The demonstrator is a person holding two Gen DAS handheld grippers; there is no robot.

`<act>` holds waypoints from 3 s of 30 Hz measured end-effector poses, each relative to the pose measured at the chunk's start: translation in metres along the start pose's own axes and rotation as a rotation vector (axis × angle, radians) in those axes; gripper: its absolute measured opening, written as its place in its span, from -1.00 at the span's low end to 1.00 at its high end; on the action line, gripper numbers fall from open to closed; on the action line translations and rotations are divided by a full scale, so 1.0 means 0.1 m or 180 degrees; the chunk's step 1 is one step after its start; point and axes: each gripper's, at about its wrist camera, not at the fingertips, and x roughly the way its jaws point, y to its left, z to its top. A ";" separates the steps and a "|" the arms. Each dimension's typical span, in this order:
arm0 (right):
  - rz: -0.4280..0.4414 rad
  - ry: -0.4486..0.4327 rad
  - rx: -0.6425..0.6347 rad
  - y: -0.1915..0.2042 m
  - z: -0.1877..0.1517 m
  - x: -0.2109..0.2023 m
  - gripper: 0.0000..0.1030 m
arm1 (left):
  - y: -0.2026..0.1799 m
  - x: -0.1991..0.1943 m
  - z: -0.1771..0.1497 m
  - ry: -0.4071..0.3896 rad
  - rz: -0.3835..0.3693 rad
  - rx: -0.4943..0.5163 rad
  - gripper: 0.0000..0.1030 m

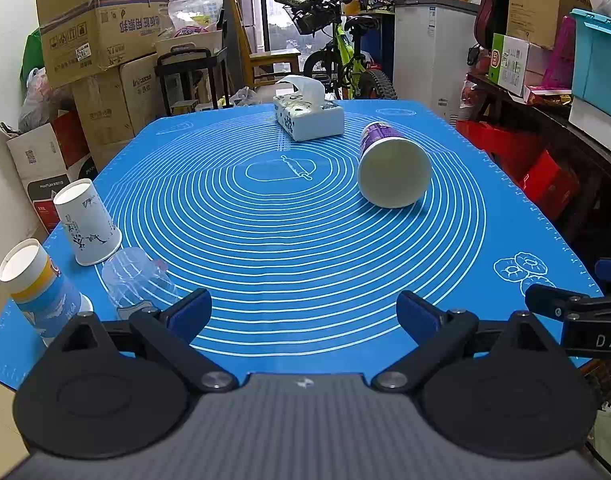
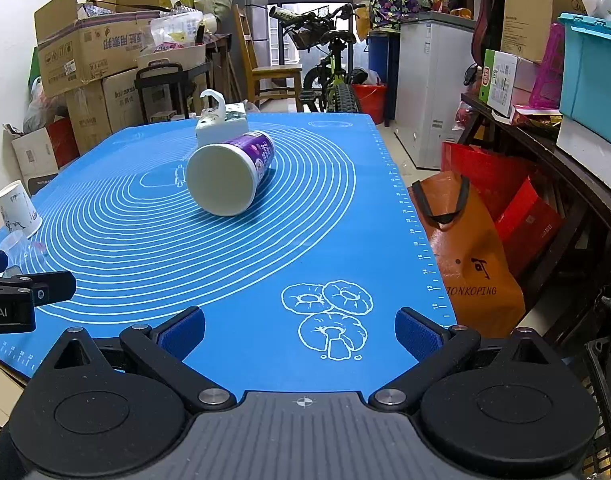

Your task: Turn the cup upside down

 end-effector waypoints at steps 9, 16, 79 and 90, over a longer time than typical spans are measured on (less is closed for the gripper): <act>0.0002 0.0001 -0.0004 0.00 0.00 0.00 0.95 | 0.00 0.00 0.00 0.0012 -0.0006 -0.0004 0.90; 0.0004 0.0013 -0.0021 -0.01 -0.01 0.01 0.95 | 0.01 0.00 0.01 0.0018 0.0000 0.0002 0.90; -0.0098 -0.0090 0.0286 -0.68 0.71 0.81 0.95 | -0.77 1.59 1.22 0.0405 -0.0260 -0.0037 0.50; -0.0019 -0.0111 0.0173 -0.46 0.69 0.59 0.95 | -0.38 0.93 0.88 0.0352 -0.0347 -0.0038 0.50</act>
